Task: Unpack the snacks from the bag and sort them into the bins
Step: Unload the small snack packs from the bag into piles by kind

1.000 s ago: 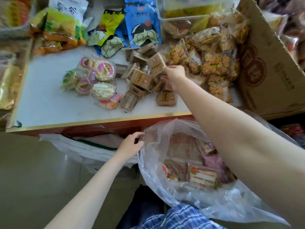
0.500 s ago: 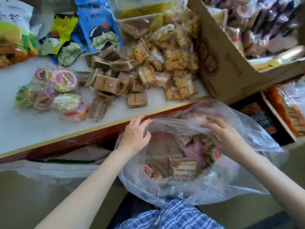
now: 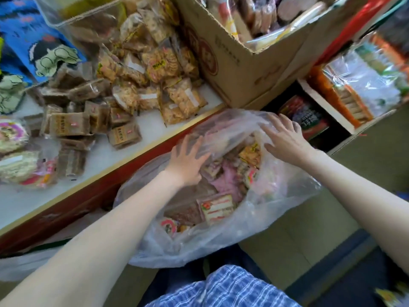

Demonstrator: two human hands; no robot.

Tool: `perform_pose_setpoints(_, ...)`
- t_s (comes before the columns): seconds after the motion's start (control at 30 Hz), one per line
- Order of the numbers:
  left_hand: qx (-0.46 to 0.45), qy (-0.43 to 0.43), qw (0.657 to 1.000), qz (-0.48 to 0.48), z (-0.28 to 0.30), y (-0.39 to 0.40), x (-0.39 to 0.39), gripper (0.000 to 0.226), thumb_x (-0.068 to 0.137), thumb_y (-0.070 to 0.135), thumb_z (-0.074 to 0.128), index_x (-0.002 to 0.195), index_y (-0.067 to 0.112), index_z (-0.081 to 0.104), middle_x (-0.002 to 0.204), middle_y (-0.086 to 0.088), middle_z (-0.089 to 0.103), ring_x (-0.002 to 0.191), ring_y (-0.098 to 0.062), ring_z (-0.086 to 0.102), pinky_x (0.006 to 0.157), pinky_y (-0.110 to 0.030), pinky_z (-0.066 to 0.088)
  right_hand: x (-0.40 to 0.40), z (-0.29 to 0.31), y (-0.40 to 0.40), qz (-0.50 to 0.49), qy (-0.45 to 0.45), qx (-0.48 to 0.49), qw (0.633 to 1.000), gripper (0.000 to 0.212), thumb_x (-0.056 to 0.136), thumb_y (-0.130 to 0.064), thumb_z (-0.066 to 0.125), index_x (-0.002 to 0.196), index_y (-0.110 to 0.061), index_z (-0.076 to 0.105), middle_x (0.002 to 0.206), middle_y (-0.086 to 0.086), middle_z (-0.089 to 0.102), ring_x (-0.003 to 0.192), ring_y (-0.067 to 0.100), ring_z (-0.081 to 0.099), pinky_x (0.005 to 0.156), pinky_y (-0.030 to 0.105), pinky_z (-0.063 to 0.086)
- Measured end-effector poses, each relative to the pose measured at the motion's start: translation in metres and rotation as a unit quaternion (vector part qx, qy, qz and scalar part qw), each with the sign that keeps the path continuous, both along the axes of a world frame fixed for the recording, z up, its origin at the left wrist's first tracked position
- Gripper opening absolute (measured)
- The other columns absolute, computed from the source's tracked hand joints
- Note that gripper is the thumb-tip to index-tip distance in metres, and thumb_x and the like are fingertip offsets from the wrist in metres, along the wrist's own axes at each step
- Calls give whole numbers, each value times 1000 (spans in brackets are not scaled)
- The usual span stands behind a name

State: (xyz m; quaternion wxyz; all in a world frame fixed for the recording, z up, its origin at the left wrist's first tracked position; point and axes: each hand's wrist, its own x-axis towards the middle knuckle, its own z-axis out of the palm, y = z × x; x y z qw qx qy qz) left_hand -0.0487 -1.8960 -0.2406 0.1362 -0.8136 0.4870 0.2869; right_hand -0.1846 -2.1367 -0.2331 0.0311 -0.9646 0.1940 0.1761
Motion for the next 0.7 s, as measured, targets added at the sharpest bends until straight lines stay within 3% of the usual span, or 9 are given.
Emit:
perform_pose_setpoints(0.13,-8,-52,996,75,-2,-11,18,76,92,28,47,151,23,0,157,-2,-17,143,-35,-12,114,-53,10,-16,-8,1,159,2,13,987,58,93,-37,51,147,-28,30,158,-2,14,144,31,12,112,56,16)
perform_pose_setpoints(0.27,-33,-98,986,129,6,-20,32,74,94,31,46,151,24,0,158,-4,-10,144,-34,-4,112,-49,16,-3,-8,-4,25,79,-14,997,71,91,-46,50,150,-30,13,159,-2,-1,145,31,1,113,56,6)
perform_pose_setpoints(0.33,-64,-96,978,175,6,-22,31,66,94,31,45,150,23,10,158,-8,-2,144,-34,2,111,-49,18,4,-5,13,14,35,-8,999,61,91,-32,55,146,-28,29,158,6,9,144,35,5,112,57,5)
perform_pose_setpoints(0.43,-90,-72,975,192,4,-10,28,61,94,25,44,148,25,17,158,-10,2,143,-34,4,110,-50,20,4,-11,41,134,-102,-10,986,49,67,-11,73,116,-14,63,140,20,43,133,43,33,106,64,19)
perform_pose_setpoints(0.5,-98,-53,982,153,3,5,26,64,93,22,45,149,28,17,158,-8,1,144,-33,1,112,-50,17,6,-18,60,211,-142,-1,967,47,61,-7,74,107,-12,67,130,21,53,124,42,45,101,62,31)
perform_pose_setpoints(0.57,-122,-50,982,133,4,23,20,65,91,19,47,149,29,20,159,-6,2,145,-31,2,113,-49,15,18,-23,75,265,-117,-4,957,56,65,-6,67,121,-16,61,135,19,49,125,41,46,100,59,36)
perform_pose_setpoints(0.63,-141,-50,978,143,5,43,13,67,89,15,48,149,29,20,159,-6,5,145,-29,4,113,-48,14,34,-35,85,271,-49,-6,961,69,83,-8,55,146,-21,31,153,14,24,138,44,23,109,58,22)
perform_pose_setpoints(0.7,-141,-52,977,153,6,57,6,67,88,15,48,149,27,22,158,-6,7,145,-28,6,113,-46,15,47,-45,85,220,32,-2,975,68,95,-11,39,152,-25,3,158,8,2,142,45,1,111,61,8)
